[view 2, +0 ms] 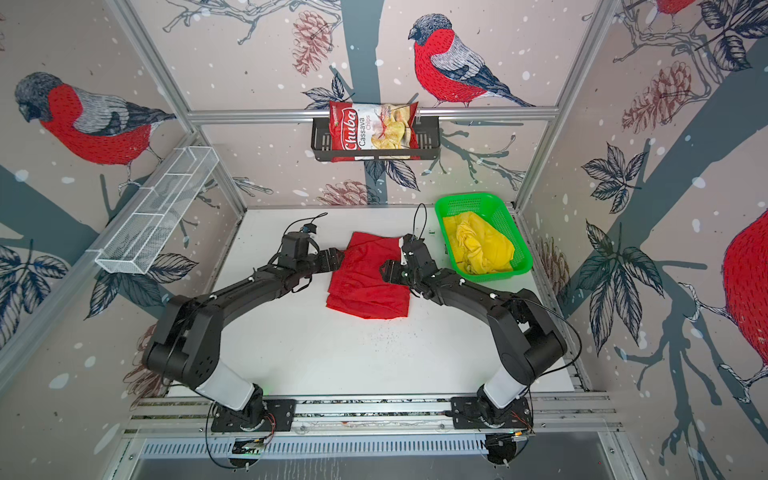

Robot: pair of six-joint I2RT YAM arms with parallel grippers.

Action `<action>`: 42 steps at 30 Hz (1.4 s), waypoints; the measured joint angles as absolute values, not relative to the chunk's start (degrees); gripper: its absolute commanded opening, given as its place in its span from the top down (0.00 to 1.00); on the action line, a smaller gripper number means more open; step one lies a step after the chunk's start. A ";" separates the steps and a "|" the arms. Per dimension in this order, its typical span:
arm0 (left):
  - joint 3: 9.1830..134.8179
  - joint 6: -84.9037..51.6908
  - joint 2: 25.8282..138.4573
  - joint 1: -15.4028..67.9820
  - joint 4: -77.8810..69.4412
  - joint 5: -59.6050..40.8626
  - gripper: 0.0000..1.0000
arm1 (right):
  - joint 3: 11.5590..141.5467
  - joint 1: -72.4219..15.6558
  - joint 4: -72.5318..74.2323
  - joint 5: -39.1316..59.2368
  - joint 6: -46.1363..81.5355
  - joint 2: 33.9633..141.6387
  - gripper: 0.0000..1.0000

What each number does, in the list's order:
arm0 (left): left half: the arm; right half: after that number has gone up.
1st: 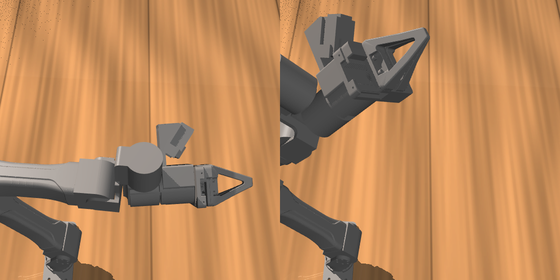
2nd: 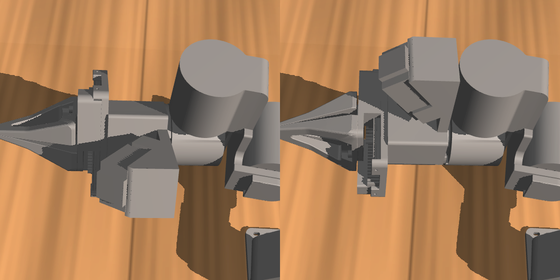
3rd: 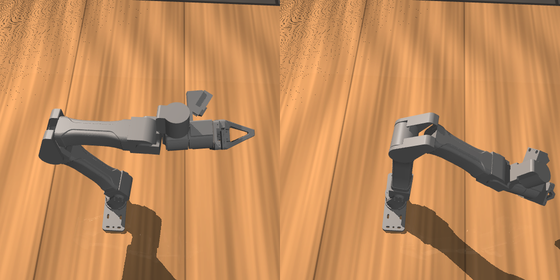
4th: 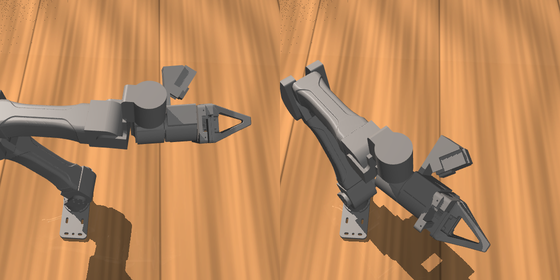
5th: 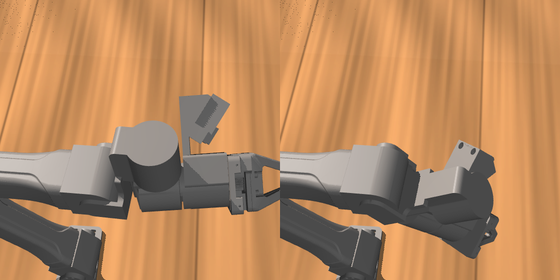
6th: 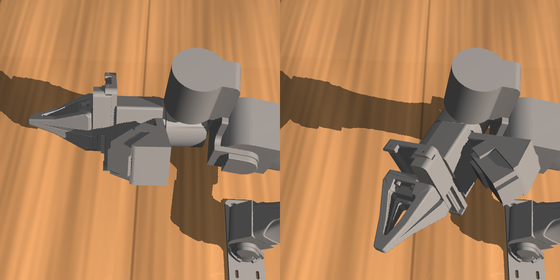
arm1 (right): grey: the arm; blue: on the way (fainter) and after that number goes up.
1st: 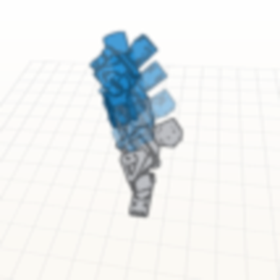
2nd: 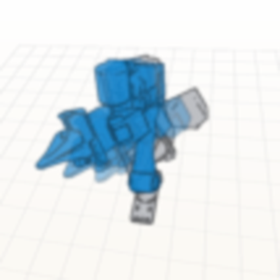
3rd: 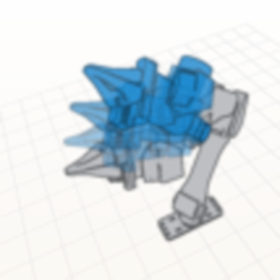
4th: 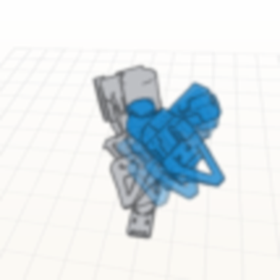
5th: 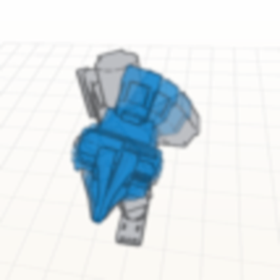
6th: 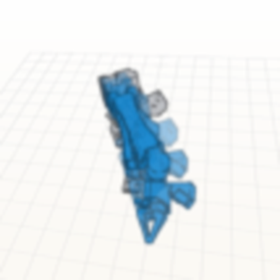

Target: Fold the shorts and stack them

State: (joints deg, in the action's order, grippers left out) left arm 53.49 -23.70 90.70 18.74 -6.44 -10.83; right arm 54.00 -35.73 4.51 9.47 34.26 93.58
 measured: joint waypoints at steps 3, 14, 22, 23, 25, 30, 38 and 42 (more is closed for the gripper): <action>53.36 -24.25 90.63 18.76 -5.19 -12.25 0.08 | 53.19 -35.86 4.99 9.61 34.44 95.74 0.33; 51.77 -27.03 96.31 18.48 -3.27 -16.51 0.07 | 49.95 -36.23 10.13 8.12 35.88 102.63 0.35; 51.18 -28.62 100.55 18.46 -5.02 -18.41 0.07 | 49.19 -36.49 13.69 7.33 35.94 103.33 0.35; 51.09 -28.51 100.95 18.44 -5.63 -18.65 0.08 | 49.19 -36.51 13.82 7.33 35.94 103.33 0.35; 51.05 -28.71 101.75 18.44 -7.40 -19.16 0.12 | 49.17 -36.53 13.98 7.33 35.94 103.33 0.35; 50.37 -29.65 103.37 18.57 -12.05 -19.99 0.21 | 49.08 -36.86 14.87 7.14 36.10 103.61 0.35; 51.16 -31.22 104.73 19.77 -12.51 -21.34 0.61 | 50.63 -38.54 17.26 7.16 36.36 105.78 0.36; 54.76 -29.56 104.14 19.86 -7.33 -20.73 0.79 | 50.89 -38.96 17.15 7.31 36.56 105.84 0.35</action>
State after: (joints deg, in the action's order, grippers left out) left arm 54.76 -29.56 104.14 19.86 -7.33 -20.73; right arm 50.89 -38.96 17.15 7.31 36.56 105.84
